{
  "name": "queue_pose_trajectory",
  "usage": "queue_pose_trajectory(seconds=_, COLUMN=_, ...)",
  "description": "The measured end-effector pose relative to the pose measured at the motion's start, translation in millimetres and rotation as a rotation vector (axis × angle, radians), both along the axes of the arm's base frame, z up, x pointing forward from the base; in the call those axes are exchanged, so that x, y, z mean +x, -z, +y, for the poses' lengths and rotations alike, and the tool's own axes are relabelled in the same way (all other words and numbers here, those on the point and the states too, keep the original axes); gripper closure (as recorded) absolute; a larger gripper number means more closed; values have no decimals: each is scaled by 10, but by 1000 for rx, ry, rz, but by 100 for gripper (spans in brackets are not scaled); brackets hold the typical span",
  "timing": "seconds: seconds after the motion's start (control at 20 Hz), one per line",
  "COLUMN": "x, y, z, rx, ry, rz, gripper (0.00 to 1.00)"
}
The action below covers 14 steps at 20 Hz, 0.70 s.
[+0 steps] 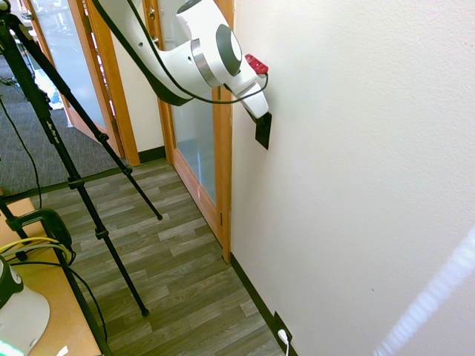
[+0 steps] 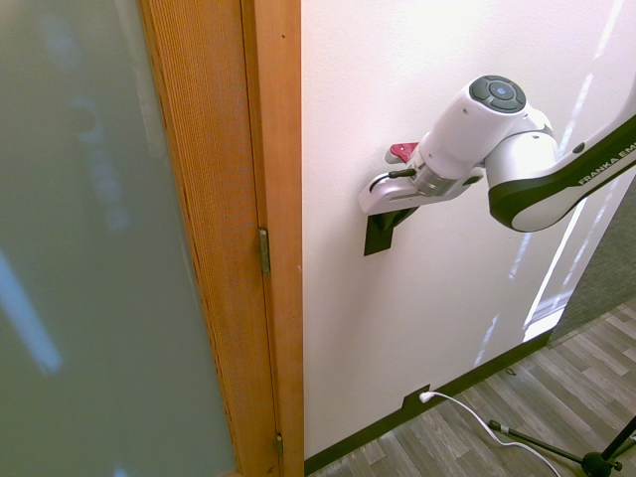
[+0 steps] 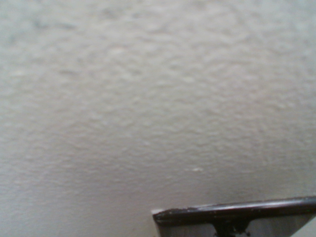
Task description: Turn off the light
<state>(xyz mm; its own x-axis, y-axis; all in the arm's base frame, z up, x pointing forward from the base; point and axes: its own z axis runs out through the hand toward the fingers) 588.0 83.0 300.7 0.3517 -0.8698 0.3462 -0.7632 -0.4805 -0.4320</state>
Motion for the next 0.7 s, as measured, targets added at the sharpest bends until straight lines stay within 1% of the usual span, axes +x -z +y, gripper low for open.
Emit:
queue_pose_trajectory(seconds=0.25, x=-1, y=16, z=8, rx=1, ry=-5, rz=1, gripper=100)
queue_pose_trajectory(seconds=0.45, x=35, y=179, z=41, rx=-17, ry=-9, rz=35, gripper=100)
queue_pose_trajectory(seconds=0.5, x=46, y=184, z=45, rx=-22, ry=-12, rz=37, gripper=0)
queue_pose_trajectory(seconds=0.7, x=-14, y=193, z=71, rx=-60, ry=-52, rz=32, gripper=0)
